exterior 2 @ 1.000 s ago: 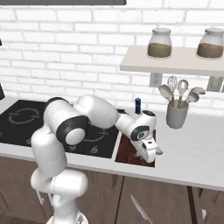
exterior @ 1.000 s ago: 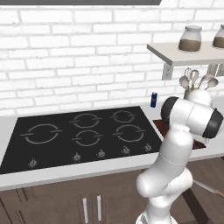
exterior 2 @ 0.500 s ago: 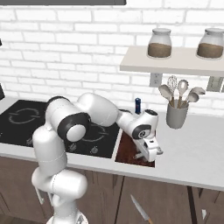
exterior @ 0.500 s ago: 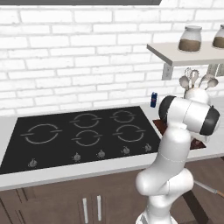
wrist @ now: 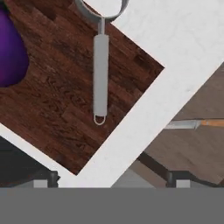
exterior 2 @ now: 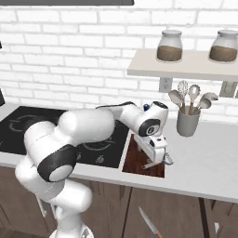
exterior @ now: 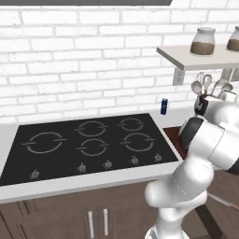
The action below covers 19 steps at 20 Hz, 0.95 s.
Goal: Place the appropriate cutting tool for cutting the eggplant skin on the cutting board.
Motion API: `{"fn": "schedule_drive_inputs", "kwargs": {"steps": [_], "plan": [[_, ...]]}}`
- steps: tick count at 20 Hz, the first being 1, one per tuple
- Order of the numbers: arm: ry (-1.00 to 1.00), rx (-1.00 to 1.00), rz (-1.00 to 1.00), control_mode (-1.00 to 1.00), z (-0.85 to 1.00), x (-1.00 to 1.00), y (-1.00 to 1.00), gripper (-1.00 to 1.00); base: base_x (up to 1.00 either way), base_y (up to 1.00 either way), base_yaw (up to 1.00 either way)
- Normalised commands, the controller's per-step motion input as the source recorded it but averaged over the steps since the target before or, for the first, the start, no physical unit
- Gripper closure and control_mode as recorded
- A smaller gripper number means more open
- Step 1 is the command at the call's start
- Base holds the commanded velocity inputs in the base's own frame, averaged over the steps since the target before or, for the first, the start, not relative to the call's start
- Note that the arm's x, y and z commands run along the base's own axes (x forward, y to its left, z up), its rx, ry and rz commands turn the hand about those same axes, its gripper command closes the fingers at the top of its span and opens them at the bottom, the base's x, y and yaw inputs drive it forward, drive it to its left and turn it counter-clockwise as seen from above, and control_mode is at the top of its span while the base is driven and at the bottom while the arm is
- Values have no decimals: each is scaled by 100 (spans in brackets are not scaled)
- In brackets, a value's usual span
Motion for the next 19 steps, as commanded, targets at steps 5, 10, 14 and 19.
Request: {"fn": "schedule_drive_inputs", "kwargs": {"steps": [5,10,14,19], "plan": [[-19,-11,25,-100,48,-99,100,-100,0,0,0],[-25,-22,34,-100,20,-100,95,-100,0,0,0],[-25,-20,28,-100,42,-100,55,-100,0,0,0],[-18,-13,29,-100,53,-100,38,-100,0,0,0]]}}
